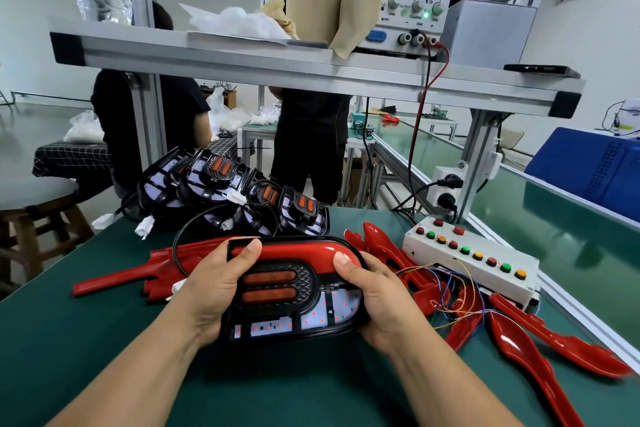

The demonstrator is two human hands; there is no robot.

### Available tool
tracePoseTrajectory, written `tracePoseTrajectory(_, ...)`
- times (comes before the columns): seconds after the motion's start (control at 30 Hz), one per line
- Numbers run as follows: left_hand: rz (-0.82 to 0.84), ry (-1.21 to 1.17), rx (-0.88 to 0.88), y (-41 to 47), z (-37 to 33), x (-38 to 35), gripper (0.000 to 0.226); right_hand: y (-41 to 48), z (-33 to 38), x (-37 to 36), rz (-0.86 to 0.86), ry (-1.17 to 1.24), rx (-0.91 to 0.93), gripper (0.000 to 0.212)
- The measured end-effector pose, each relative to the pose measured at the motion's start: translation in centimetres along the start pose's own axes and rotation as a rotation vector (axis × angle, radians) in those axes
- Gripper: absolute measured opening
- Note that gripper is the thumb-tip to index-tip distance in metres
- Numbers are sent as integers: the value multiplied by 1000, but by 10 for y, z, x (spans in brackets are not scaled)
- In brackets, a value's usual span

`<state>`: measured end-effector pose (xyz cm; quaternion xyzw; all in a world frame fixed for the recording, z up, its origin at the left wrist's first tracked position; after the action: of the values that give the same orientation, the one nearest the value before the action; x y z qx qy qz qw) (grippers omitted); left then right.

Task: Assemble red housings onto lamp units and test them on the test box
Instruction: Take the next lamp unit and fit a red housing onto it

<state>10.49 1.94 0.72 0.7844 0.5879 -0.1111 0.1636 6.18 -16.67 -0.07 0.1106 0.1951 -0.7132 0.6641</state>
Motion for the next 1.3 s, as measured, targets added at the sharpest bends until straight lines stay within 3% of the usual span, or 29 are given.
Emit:
tracePoseTrajectory(0.17,6,9,21,3,8,4,41,1,-4,0,31,-57,-50,53)
tracePoseTrajectory(0.3,27,34,-1,4,8,4,40,2,-5,2,3,-62,-57,40)
tracePoseTrajectory(0.57,89,61,56,1,10,3,42,3,6,2,-11,11,48,59)
tracePoseTrajectory(0.67,70,59,127,2,16,8,46,-3,13,3,-112,-173,41,77)
tracePoseTrajectory(0.73,56,3,155,4,19,10,47,-12,30,2,-177,-522,89,85)
tracePoseTrajectory(0.8,55,-29,167,6,19,10,49,-22,53,5,-263,-793,190,77)
tracePoseTrajectory(0.9,48,-50,172,4,20,6,49,-19,59,8,-252,-874,179,68)
tracePoseTrajectory(1.13,81,-8,115,-6,13,-3,44,1,21,15,-188,-589,48,44)
tracePoseTrajectory(1.3,77,54,47,-3,8,-5,50,-6,26,13,-163,-654,229,35)
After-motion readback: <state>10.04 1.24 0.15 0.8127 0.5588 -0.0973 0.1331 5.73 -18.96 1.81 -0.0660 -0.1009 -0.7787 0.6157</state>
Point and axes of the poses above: each hand's wrist, its own y-axis towards the middle knuckle, its own x-axis out of the back of the hand, z = x × y, the point moved 8 cm from there along y, towards the middle knuckle, and after that the axes turned 6 degrees about -x, right-handed, at the moved point
